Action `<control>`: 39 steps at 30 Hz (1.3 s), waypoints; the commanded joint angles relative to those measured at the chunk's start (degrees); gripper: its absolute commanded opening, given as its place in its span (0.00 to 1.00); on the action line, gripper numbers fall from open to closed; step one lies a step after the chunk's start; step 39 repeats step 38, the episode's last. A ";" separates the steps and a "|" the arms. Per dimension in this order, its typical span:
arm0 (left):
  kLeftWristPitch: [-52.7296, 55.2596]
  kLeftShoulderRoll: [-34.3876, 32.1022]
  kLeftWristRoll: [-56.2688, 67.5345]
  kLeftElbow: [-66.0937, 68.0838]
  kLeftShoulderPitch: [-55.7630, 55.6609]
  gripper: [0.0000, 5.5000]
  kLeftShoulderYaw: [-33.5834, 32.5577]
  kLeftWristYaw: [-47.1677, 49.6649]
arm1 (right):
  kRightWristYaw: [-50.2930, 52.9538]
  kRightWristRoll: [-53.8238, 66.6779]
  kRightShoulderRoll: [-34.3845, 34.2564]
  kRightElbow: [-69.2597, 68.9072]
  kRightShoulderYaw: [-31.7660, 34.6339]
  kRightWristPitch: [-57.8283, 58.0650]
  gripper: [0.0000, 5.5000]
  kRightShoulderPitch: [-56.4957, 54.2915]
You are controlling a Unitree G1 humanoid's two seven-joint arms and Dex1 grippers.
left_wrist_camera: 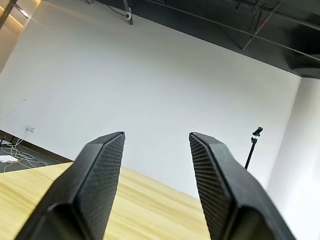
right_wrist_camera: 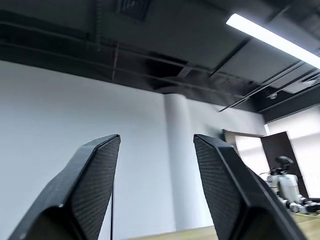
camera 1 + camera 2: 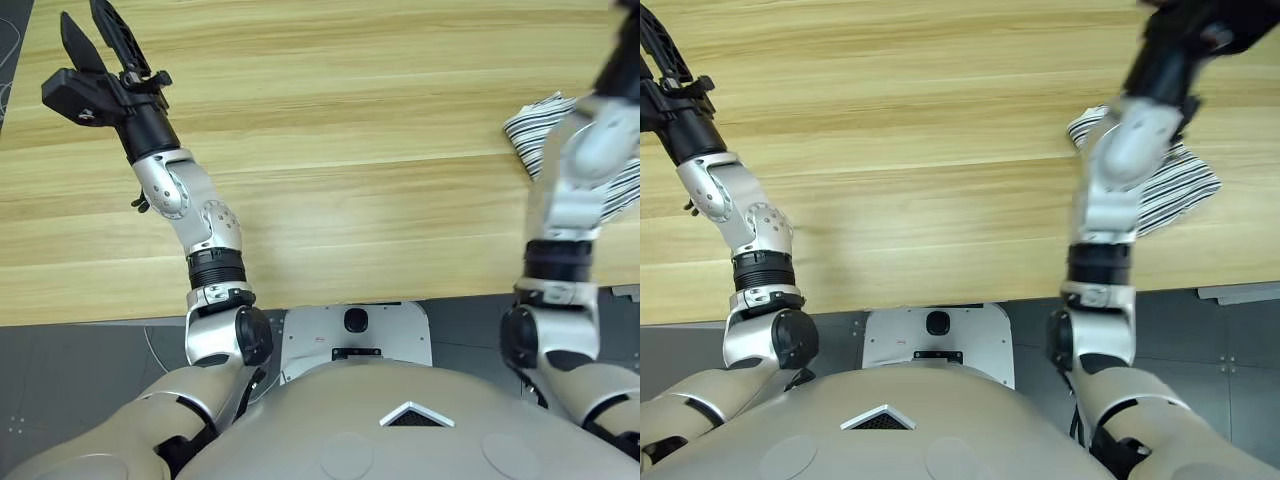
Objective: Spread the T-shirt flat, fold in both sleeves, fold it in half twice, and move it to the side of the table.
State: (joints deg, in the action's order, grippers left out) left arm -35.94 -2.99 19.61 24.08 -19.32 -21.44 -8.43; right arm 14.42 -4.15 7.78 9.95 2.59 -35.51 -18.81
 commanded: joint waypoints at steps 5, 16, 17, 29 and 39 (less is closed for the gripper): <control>-1.77 0.14 -4.09 -0.29 4.32 0.44 2.09 0.36 | -1.98 -4.11 -2.83 18.62 -4.08 -12.40 0.49 5.71; -4.14 3.35 -5.89 2.38 7.07 0.44 5.24 0.44 | -4.96 -0.60 -9.27 26.20 -5.00 -15.09 0.49 7.12; -4.21 3.49 -5.89 2.35 7.16 0.44 5.46 0.49 | -5.38 -0.41 -9.70 26.65 -5.21 -15.41 0.49 7.45; -4.94 5.32 -8.43 1.97 8.94 0.44 6.87 3.11 | -14.31 5.10 -11.12 29.03 -5.99 -17.79 0.49 8.16; -5.65 9.18 -18.20 7.17 9.07 0.44 9.93 13.68 | -12.79 6.74 -14.02 31.62 -2.85 -11.50 0.49 1.50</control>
